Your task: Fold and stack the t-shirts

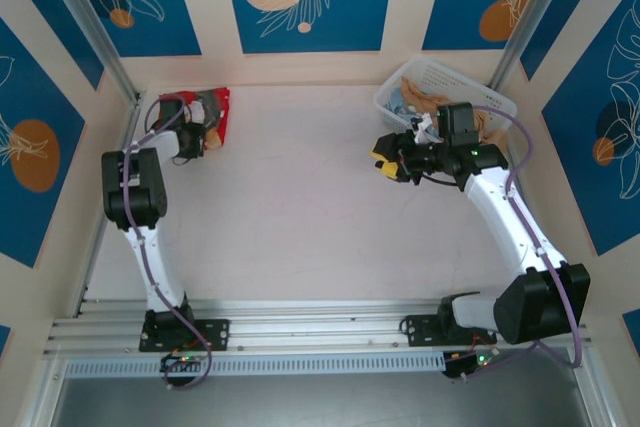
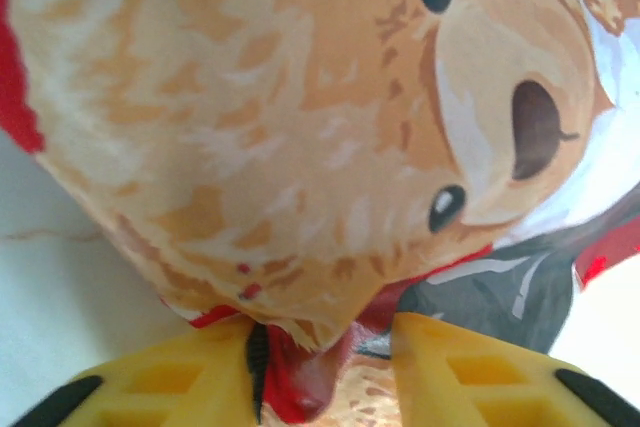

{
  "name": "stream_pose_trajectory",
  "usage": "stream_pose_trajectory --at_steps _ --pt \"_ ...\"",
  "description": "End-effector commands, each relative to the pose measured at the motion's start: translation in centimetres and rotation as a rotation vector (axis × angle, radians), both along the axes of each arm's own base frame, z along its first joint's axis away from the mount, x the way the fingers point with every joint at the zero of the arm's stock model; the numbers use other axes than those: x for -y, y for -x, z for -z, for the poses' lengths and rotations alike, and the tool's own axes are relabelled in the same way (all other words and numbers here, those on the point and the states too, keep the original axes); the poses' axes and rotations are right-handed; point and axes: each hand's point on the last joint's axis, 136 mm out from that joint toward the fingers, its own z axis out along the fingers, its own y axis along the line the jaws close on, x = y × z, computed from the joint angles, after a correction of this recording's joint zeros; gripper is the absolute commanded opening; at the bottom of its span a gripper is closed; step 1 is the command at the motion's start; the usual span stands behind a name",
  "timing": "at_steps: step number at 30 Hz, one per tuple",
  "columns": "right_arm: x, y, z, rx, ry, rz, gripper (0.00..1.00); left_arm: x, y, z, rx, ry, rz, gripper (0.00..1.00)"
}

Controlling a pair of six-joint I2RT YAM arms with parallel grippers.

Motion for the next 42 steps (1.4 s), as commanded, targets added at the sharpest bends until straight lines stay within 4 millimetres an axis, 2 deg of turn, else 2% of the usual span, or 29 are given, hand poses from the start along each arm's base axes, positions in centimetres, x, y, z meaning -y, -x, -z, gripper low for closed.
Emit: stream_pose_trajectory --at_steps 1,3,7,11,13,14,15,16,17,18,22,25,27,30,32,34,37,39,42 --pt "-0.6 -0.3 -0.9 0.055 -0.015 -0.022 0.43 0.7 0.4 -1.3 -0.01 -0.007 0.089 0.48" --pt "-0.7 -0.5 -1.6 0.097 -0.012 -0.023 0.43 0.9 0.8 -4.0 0.02 -0.043 0.112 0.54" --pt "-0.6 -0.8 -2.0 0.134 -0.009 -0.005 0.43 2.4 1.5 -8.3 0.092 -0.052 0.188 0.54" --pt "-0.9 -0.7 -1.7 0.125 -0.014 -0.016 0.43 3.9 2.1 -9.4 0.13 -0.006 0.245 0.44" --pt "-0.9 -0.6 -1.5 0.126 -0.005 -0.021 0.43 4.0 2.4 -10.4 0.143 -0.019 0.273 0.45" --pt "-0.7 -0.6 -1.4 0.124 0.017 -0.016 0.46 4.0 2.8 -11.4 0.156 -0.043 0.29 0.48" --pt "-0.3 -0.6 -1.3 0.131 0.047 -0.008 0.53 3.9 3.2 -12.6 0.172 -0.072 0.303 0.53" --pt "0.1 -0.7 -1.4 0.151 0.08 0.003 0.67 3.7 3.8 -14.1 0.196 -0.112 0.318 0.66" --pt "0.6 -0.7 -1.7 0.181 0.109 0.016 0.94 3.5 4.5 -15.6 0.214 -0.157 0.333 0.94" --pt "1.0 -0.8 -2.0 0.209 0.126 0.031 1.0 3.3 5.3 -16.9 0.229 -0.193 0.342 1.0" --pt "2.7 -0.8 -4.2 0.333 0.104 0.128 0.99 2.7 10.1 -20.6 0.219 -0.37 0.338 1.0" --pt "4.0 -0.4 -5.3 0.382 0.127 0.208 0.99 3.0 13.3 -21.7 0.244 -0.458 0.315 1.0" --pt "5.4 -0.3 -5.2 0.361 0.188 0.271 0.99 2.7 15.3 -21.7 0.239 -0.522 0.304 1.0" --pt "9.0 -0.1 -4.3 0.303 0.371 0.402 1.0 0.0 19.5 -21.7 0.114 -0.696 0.215 1.0" --pt "11.2 -0.4 -3.7 0.362 0.484 0.457 1.0 -1.7 21.8 -21.6 0.076 -0.835 0.187 1.0" --pt "12.8 -1.0 -3.2 0.514 0.602 0.495 0.99 -2.0 22.3 -20.6 0.128 -0.988 0.28 1.0" --pt "14.1 -1.8 -0.9 0.768 0.844 0.49 1.0 -1.0 22.6 -16.5 0.161 -1.139 0.482 1.0" --pt "14.7 -1.8 1.4 0.79 0.919 0.466 0.99 0.8 22.4 -13.9 0.222 -1.15 0.626 1.0" --pt "15.2 -1.9 6.2 0.752 0.974 0.402 1.0 1.0 22.5 -10.8 0.224 -1.162 0.655 1.0"
